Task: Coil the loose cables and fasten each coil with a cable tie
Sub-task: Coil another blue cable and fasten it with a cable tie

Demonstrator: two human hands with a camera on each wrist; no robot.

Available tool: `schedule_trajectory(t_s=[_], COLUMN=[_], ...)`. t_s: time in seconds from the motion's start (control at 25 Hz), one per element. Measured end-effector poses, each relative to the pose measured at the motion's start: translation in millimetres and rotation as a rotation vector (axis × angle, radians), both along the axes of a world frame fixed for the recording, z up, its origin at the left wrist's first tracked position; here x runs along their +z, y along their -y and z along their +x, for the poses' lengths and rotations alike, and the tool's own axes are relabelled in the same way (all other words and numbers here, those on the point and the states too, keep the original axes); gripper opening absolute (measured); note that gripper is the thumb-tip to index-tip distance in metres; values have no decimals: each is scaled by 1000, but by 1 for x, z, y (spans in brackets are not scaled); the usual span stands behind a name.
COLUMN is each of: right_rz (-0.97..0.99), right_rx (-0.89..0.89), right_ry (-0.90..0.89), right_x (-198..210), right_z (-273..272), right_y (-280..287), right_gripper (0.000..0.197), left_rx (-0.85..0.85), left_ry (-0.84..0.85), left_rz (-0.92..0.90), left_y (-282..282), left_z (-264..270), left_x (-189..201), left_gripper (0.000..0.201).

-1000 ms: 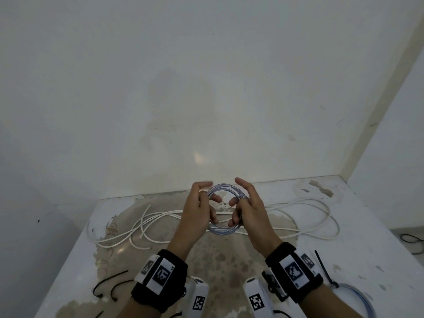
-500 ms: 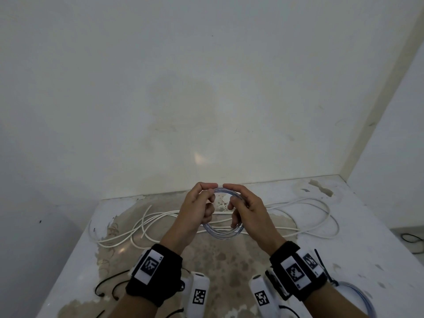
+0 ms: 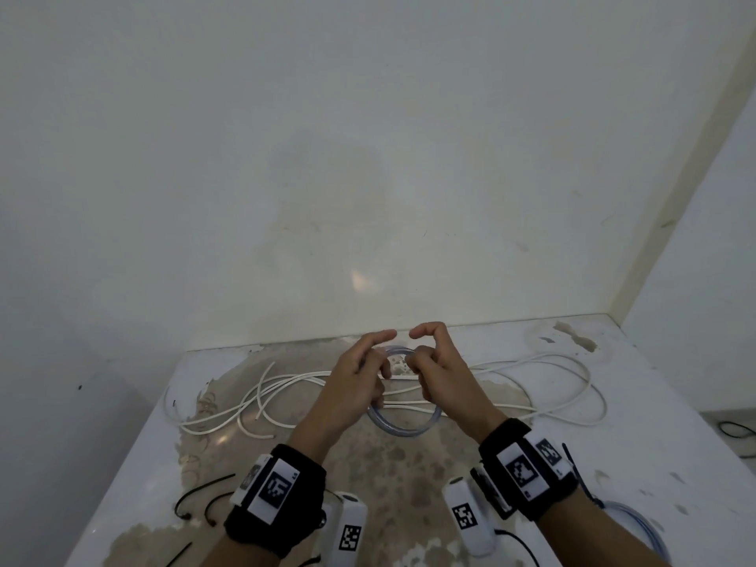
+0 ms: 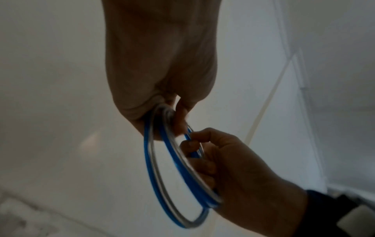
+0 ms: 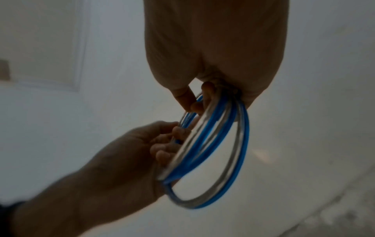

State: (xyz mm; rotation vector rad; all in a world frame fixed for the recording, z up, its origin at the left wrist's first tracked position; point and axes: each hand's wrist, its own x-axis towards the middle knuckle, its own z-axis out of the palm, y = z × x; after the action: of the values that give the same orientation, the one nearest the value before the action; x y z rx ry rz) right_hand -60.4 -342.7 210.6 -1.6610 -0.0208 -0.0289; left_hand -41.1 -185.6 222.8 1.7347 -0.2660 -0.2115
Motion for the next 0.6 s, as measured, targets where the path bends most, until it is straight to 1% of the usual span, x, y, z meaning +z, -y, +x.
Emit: schedule_trajectory(t_s=[0.08,0.16,0.24,0.36,0.48,0.56,0.6], right_rz=[-166,-260,-286,-263,-273,-321,-344], right_rx=[89,149,163,139,132,169,195], right_ry=[71,124,162,205,226,253,266], right_x=[3,6,8,11,10,14,17], right_z=[-1,-2,-1,-1,-5,-8,-8], right_y=[1,0,-2,-2,0,0,-1], right_gripper=[22,24,27,29,28,31,31], left_rx=[-51,-109,-87,3,2,-27,-43], left_ry=[-12,4,58,116,108,91,115], left_rz=[105,187,169,103,162,194,213], left_y=[-4,-6,-6,-8,-9,-8,-7], left_z=[0,-2,-4,-6,-6,-5,-5], left_x=[0,-2,-5,-9,-10,-8,-7], left_gripper=[31,36,40,39,37,36,34])
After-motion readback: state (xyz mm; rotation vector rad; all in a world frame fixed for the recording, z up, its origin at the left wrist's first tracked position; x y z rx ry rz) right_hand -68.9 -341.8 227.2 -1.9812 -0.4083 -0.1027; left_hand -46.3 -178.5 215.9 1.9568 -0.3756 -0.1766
